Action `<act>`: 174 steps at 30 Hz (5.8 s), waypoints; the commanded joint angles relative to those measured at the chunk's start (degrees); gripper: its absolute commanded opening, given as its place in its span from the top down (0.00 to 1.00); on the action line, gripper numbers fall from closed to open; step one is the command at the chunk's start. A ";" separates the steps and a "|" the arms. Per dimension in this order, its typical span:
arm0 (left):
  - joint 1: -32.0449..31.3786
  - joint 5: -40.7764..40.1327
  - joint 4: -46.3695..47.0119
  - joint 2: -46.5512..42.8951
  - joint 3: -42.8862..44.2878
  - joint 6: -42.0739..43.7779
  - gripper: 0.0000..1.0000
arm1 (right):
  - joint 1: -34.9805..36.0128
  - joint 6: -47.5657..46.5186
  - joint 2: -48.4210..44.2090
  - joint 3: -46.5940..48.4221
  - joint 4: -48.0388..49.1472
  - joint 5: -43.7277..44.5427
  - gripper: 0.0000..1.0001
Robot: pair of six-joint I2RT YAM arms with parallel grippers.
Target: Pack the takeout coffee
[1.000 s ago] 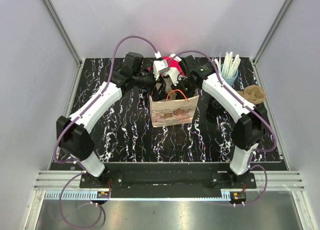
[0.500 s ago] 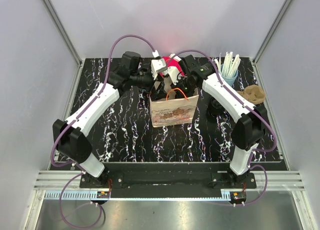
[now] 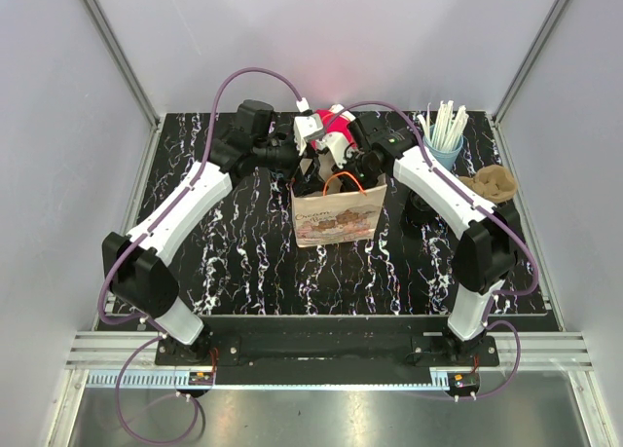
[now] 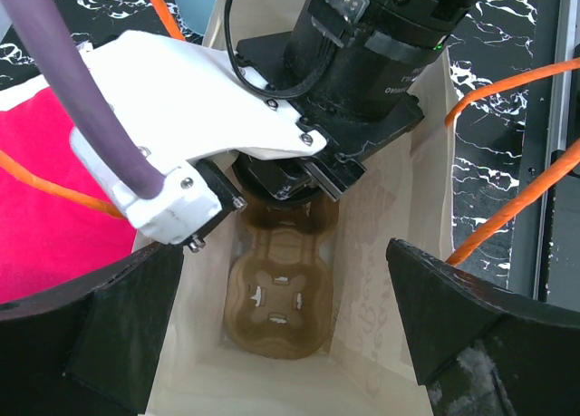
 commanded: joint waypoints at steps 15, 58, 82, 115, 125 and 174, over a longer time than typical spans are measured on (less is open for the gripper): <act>0.30 2.26 1.01 -2.14 0.48 0.81 0.01 | 0.62 -0.26 -3.18 -0.72 4.20 -2.01 1.00; 0.39 2.87 1.02 -1.44 1.01 0.28 0.01 | 0.71 -0.26 -2.21 -2.30 4.82 -4.21 1.00; 0.39 2.96 1.02 -1.70 0.74 0.55 0.01 | 0.71 -0.34 -0.54 -4.68 6.49 -4.04 1.00; 0.39 2.79 1.01 -2.41 1.01 0.46 0.01 | 0.62 -0.78 1.22 -6.79 7.98 -3.60 1.00; 0.57 3.05 0.84 -2.41 0.83 0.55 0.01 | 0.62 -0.87 1.40 -7.23 8.69 -2.28 1.00; 1.01 3.14 0.84 -3.20 0.57 0.81 0.01 | 0.09 -1.22 5.26 -10.39 10.88 -3.16 1.00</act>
